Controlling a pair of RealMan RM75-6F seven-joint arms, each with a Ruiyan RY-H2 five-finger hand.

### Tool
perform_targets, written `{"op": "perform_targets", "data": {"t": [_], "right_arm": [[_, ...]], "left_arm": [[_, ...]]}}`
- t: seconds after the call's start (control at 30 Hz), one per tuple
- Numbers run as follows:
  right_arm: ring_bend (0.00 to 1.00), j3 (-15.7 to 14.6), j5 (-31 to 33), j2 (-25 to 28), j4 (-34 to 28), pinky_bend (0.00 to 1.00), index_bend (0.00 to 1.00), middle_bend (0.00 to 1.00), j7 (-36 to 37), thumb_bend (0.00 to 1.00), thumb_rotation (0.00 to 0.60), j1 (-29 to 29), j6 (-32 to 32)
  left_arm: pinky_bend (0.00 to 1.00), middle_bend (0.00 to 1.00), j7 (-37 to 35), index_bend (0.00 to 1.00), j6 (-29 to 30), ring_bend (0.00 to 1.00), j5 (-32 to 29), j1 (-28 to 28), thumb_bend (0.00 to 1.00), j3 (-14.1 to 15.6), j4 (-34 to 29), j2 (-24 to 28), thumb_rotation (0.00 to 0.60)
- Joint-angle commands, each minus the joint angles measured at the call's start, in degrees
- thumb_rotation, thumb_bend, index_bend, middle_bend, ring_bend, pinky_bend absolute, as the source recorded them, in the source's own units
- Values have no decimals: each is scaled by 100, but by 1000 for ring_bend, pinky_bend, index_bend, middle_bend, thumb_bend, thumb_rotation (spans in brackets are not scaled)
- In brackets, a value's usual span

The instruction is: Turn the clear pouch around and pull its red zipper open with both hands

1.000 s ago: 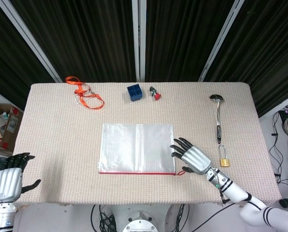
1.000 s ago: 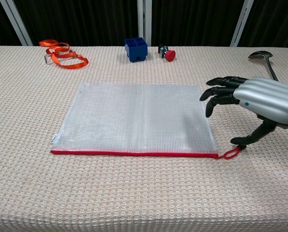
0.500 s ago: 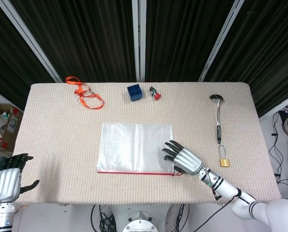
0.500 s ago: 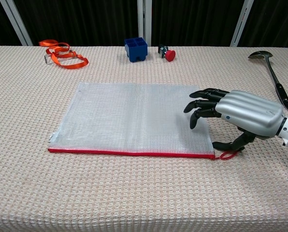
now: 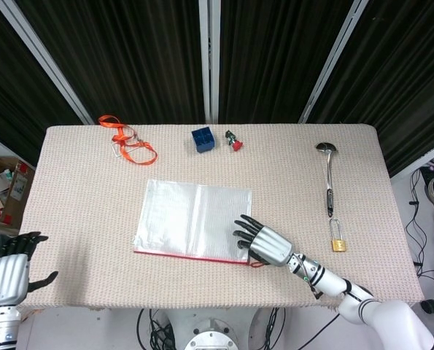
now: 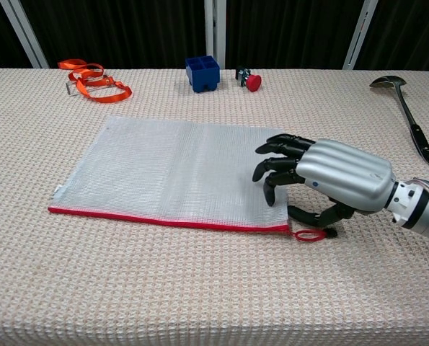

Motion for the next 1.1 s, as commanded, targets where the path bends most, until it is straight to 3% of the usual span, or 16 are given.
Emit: {"op": "perform_targets", "data": {"t": [0.03, 0.27, 0.47, 0.6, 0.9, 1.1], "right_arm": [[102, 2, 28, -295, 337, 28, 500, 262, 203, 439, 600, 103, 142], [146, 169, 253, -727, 654, 59, 596, 307, 417, 497, 600, 258, 251], [200, 588, 654, -715, 628, 72, 888, 435, 617, 545, 600, 382, 565], [200, 758, 750, -170, 308, 72, 945, 449, 587, 545, 600, 435, 1009], [194, 1098, 673, 1875, -820, 52, 950, 452, -284, 516, 600, 241, 2633], [192, 1249, 562, 2773, -1171, 51, 958, 449, -623, 480, 600, 260, 2994]], "left_arm": [[165, 192, -64, 266, 16, 154, 13, 12, 29, 3, 26, 9, 600], [165, 192, -211, 266, 24, 154, 27, 19, 25, -3, 96, 15, 600], [165, 191, -232, 266, 77, 154, 81, 14, 23, -26, 98, 74, 600], [165, 191, -203, 265, 117, 154, 125, 8, 23, -41, 60, 117, 600], [164, 192, 26, 261, 93, 154, 225, -63, 21, -42, -162, 113, 600], [165, 191, 222, 260, 103, 154, 303, -106, 22, -44, -343, 116, 600]]}}
